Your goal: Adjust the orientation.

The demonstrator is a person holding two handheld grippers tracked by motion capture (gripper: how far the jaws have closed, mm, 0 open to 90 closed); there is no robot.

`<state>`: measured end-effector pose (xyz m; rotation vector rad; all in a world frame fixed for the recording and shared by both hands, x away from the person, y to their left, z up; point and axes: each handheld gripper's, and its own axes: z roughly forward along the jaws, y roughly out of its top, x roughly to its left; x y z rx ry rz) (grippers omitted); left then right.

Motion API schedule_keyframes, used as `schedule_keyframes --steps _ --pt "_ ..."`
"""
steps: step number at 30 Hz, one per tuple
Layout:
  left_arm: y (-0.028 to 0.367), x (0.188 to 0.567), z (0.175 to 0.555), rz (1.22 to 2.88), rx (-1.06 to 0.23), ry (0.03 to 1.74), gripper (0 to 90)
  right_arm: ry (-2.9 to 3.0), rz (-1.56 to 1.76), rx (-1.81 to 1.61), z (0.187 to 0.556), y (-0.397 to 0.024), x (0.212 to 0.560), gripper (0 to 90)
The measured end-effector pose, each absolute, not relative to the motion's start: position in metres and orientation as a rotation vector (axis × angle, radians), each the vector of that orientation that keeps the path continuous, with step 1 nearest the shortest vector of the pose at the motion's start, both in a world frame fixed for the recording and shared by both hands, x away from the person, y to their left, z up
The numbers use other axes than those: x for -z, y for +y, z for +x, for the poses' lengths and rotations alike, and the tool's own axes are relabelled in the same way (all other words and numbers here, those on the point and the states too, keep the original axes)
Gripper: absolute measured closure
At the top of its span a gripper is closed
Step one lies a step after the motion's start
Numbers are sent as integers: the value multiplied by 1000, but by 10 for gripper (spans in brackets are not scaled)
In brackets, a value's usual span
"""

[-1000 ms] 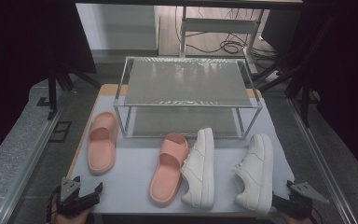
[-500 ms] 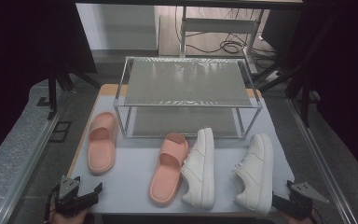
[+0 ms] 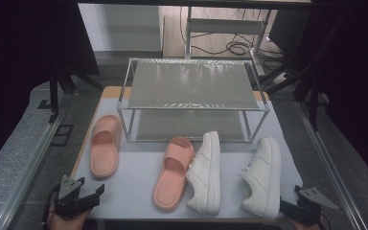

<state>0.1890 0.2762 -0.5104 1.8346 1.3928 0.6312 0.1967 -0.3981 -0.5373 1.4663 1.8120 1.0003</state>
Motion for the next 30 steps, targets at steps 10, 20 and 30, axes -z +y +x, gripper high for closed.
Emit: schedule_keyframes --steps 10,20,30 --pt "278 494 210 1808 -597 1374 261 1813 1468 -998 197 -398 537 111" --pt "279 490 231 1811 -574 1377 306 1814 1470 -996 197 -398 537 111" --pt "275 485 255 1821 -551 1370 425 1813 1468 -998 197 -398 537 110"
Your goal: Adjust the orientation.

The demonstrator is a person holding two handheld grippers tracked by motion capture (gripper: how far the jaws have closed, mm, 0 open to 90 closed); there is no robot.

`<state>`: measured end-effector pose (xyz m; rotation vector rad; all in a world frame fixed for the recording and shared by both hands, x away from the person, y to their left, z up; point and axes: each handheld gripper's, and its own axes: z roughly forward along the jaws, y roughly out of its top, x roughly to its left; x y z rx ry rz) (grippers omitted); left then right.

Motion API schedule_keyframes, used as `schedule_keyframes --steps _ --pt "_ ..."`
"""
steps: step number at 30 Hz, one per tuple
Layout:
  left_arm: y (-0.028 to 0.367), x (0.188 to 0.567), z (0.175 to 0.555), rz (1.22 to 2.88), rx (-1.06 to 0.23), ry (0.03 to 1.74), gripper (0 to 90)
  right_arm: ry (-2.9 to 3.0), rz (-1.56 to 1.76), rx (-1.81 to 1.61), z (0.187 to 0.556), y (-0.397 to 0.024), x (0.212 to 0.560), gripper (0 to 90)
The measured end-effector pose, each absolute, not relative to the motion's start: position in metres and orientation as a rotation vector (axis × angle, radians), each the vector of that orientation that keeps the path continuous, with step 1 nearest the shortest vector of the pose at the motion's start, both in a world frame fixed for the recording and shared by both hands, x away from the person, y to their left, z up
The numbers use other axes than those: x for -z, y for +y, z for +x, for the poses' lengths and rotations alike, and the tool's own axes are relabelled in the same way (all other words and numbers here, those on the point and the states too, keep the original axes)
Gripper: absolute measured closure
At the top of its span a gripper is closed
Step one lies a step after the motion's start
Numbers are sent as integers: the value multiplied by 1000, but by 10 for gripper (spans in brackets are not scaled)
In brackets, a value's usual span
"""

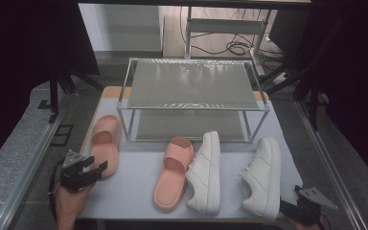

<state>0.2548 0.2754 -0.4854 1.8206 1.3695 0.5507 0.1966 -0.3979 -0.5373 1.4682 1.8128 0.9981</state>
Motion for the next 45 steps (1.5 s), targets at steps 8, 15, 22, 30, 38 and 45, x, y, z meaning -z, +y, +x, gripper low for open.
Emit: schedule_keyframes --steps 8,15,22,30,38,45 --pt "270 483 279 1821 -529 1368 495 1814 1469 -997 197 -398 537 110" --pt "265 483 299 1825 -523 1378 557 1811 1468 -999 197 -398 537 110" --pt "258 482 315 1825 -522 1399 613 1811 1466 -1000 197 -398 538 110" --pt "252 479 335 1860 -571 1452 647 1811 1464 -1002 197 -398 538 110" --pt "250 484 351 1859 -543 1479 692 1814 1463 -1003 197 -398 538 110" --pt "249 482 360 1840 -554 1502 729 1814 1462 -1003 197 -399 538 110"
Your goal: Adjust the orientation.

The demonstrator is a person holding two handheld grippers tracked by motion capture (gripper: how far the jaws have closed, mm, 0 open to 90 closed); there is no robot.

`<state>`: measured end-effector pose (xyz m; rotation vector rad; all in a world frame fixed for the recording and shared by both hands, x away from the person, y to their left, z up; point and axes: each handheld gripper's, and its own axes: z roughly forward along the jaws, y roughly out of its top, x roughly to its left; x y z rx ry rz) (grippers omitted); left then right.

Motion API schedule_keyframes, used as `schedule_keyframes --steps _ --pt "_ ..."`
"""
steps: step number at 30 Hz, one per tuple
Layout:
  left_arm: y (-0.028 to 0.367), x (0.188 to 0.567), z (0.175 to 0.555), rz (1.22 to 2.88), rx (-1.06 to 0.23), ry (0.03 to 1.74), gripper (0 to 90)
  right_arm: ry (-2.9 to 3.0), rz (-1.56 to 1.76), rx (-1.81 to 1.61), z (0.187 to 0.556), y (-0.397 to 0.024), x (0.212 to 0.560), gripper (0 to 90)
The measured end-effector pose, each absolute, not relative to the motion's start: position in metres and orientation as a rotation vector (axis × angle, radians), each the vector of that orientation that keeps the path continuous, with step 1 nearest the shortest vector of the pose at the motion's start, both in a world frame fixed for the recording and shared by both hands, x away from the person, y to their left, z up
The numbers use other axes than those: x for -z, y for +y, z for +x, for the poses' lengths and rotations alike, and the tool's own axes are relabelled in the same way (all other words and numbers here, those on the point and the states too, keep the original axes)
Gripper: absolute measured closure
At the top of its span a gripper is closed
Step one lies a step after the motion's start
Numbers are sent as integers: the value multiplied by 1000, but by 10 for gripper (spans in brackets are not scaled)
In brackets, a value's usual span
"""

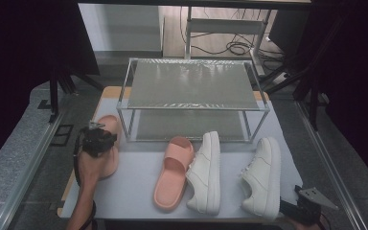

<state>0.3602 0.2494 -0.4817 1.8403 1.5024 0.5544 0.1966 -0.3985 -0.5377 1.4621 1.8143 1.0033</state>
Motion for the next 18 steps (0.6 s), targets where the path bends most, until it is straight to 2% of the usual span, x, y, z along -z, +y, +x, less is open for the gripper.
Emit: schedule_keyframes --steps 18 --pt "253 475 356 1844 -616 1547 847 1818 1457 -1009 197 -399 538 109"
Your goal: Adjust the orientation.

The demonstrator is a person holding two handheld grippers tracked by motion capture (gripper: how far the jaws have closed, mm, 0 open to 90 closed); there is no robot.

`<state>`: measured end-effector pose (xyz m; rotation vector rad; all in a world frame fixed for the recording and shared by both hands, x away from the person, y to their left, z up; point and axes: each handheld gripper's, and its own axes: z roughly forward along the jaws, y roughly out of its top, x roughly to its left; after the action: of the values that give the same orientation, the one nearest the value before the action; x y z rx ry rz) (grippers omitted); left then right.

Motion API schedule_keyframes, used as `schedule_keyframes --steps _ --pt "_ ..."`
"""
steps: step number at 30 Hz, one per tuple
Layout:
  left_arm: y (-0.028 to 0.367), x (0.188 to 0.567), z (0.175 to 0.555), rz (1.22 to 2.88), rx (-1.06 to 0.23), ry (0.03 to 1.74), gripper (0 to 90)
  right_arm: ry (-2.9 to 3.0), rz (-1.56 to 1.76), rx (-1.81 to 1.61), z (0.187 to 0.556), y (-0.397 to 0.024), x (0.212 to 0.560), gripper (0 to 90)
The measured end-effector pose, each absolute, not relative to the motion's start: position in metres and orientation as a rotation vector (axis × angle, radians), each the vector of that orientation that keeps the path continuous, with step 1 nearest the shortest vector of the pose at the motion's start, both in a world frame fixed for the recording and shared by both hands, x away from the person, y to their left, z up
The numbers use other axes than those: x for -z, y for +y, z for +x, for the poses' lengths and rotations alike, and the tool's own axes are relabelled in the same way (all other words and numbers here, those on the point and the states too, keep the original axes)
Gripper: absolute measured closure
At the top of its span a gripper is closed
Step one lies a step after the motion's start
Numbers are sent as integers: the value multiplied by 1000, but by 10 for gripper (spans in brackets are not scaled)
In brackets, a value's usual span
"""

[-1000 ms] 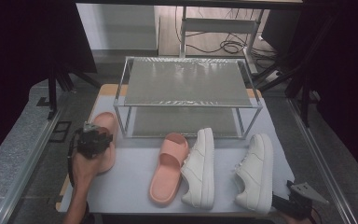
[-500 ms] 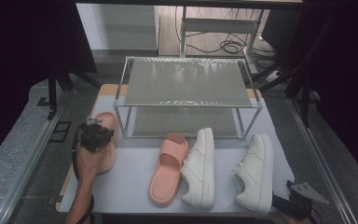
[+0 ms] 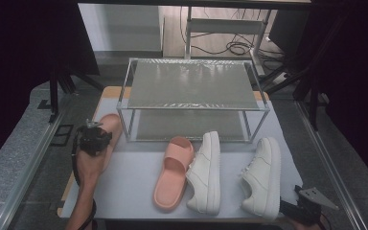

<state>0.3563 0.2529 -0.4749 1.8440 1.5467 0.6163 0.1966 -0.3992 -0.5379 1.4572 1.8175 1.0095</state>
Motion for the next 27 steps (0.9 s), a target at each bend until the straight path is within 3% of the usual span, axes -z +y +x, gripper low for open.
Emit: schedule_keyframes --steps 27 --pt "271 462 306 1878 -578 1474 847 1818 1454 -1011 197 -399 538 109"
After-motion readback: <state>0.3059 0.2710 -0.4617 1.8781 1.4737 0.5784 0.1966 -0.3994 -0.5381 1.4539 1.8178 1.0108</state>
